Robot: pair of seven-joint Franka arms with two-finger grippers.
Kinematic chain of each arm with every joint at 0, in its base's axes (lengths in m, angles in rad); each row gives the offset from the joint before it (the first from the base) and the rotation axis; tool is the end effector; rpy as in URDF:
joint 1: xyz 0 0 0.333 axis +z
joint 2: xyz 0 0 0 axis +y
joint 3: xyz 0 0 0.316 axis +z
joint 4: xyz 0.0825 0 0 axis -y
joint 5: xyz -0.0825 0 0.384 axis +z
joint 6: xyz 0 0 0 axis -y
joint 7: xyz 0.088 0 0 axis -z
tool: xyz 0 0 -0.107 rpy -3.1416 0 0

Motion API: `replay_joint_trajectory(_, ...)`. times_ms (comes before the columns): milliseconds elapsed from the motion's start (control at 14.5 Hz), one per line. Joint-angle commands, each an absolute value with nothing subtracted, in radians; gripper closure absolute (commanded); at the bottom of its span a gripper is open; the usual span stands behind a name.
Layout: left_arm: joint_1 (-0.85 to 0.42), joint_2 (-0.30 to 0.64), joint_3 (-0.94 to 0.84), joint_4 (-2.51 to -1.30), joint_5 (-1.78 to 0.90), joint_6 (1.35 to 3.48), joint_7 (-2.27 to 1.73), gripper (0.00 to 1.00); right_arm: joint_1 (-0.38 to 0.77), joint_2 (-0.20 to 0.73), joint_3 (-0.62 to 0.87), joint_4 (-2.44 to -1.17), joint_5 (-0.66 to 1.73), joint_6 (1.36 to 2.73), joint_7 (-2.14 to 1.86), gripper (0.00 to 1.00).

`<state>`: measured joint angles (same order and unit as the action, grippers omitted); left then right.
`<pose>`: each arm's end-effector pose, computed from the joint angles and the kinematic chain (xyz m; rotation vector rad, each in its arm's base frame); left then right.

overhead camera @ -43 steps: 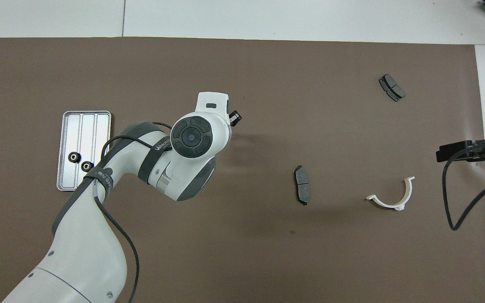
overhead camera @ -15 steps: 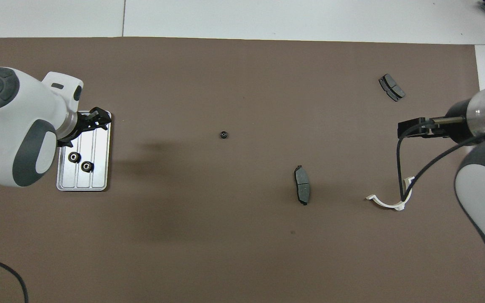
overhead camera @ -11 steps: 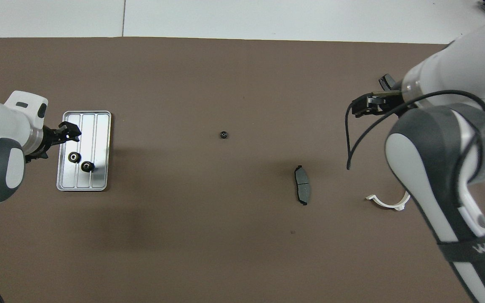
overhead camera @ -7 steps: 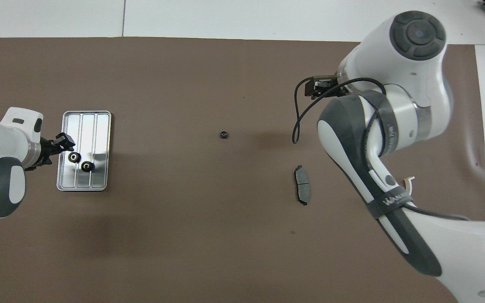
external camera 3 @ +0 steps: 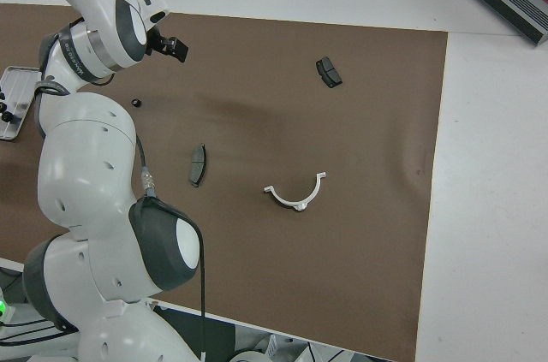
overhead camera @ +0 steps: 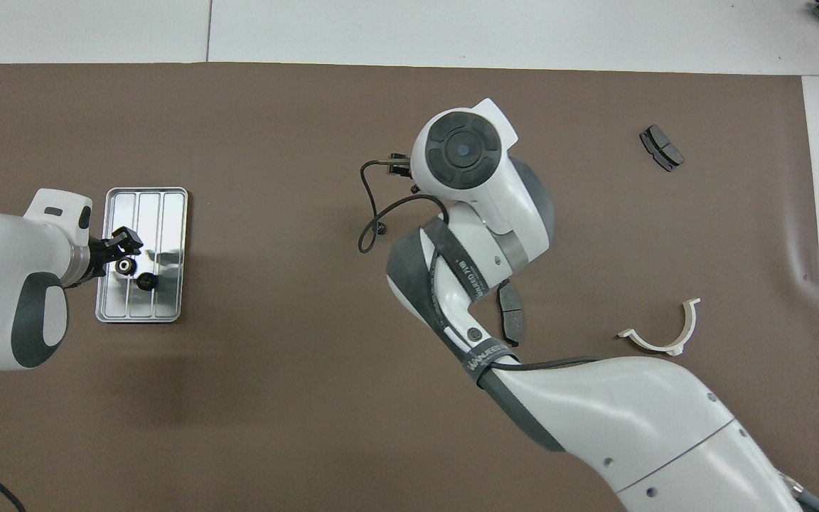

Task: Place bearing gear from tray to pile

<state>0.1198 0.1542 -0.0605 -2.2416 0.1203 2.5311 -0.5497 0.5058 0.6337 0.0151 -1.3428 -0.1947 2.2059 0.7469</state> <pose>0.5519 0.0317 0.3125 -2.9989 -0.7921 -0.2297 0.6544 0.3649 0.3794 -3.0982 0.2053 -0.4368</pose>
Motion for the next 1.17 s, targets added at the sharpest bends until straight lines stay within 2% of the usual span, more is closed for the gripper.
replay_joint_trajectory(0,0.126,0.161,-0.063,-2.26,0.121,2.583,-0.56,0.31,0.531,0.669,0.014,-1.308,-0.221,2.224,0.802,0.03)
replay_joint_trajectory(138,0.123,0.176,-0.063,-2.26,0.121,2.585,-0.561,0.34,0.563,0.689,0.014,-1.328,-0.224,2.305,0.863,0.03)
replay_joint_trajectory(275,0.121,0.176,-0.063,-2.26,0.121,2.585,-0.561,0.45,0.568,0.686,0.014,-1.345,-0.225,2.313,0.868,0.04)
replay_joint_trajectory(413,0.127,0.175,-0.063,-2.27,0.121,2.585,-0.545,0.55,0.575,0.683,0.014,-1.351,-0.225,2.315,0.868,0.14)
replay_joint_trajectory(482,0.129,0.173,-0.063,-2.272,0.123,2.579,-0.528,0.82,0.577,0.681,0.014,-1.365,-0.227,2.316,0.868,0.16)
replay_joint_trajectory(550,0.129,0.173,-0.063,-2.267,0.123,2.571,-0.488,1.0,0.583,0.681,0.014,-1.388,-0.232,2.322,0.87,0.16)
replay_joint_trajectory(688,0.121,0.167,-0.063,-2.225,0.123,2.492,-0.434,1.0,0.594,0.681,0.014,-1.426,-0.23,2.327,0.865,0.16)
replay_joint_trajectory(1101,0.095,0.124,-0.089,-1.965,0.124,2.125,-0.417,1.0,0.617,0.68,0.02,-1.436,-0.219,2.33,0.87,0.19)
